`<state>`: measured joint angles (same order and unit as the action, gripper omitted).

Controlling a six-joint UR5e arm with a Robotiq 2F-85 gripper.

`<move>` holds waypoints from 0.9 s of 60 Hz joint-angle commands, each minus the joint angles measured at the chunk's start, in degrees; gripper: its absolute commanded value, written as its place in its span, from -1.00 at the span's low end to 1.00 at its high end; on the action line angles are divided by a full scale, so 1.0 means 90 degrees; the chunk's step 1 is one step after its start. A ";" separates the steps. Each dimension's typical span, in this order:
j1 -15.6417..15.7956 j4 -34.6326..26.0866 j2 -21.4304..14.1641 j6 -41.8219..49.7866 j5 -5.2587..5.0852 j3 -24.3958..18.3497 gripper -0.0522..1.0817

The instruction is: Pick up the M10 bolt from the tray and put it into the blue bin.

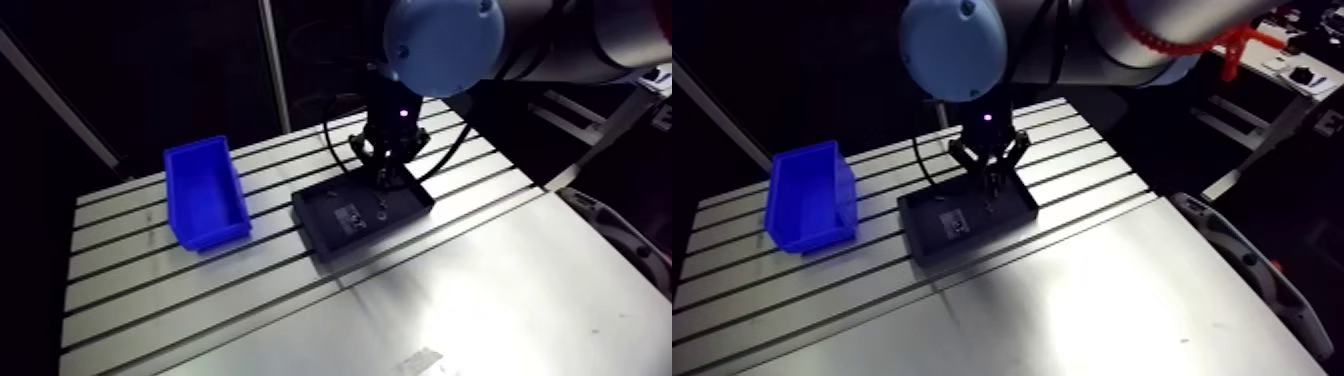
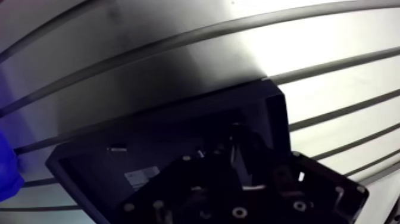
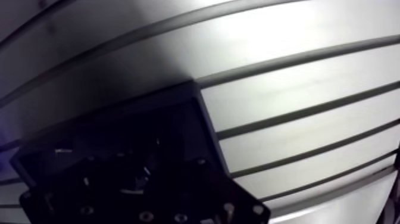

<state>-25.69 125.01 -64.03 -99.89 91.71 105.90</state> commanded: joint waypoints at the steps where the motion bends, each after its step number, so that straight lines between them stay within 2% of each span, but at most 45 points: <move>1: 0.0003 0.0003 0.0009 0.0000 0.0000 -0.0013 0.35; 28: 0.0003 0.0003 0.0050 0.0000 0.0000 0.0016 0.36; 54: 0.0003 0.0003 0.0059 0.0000 0.0000 0.0014 0.46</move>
<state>-25.67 125.03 -63.54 -99.89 91.71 105.92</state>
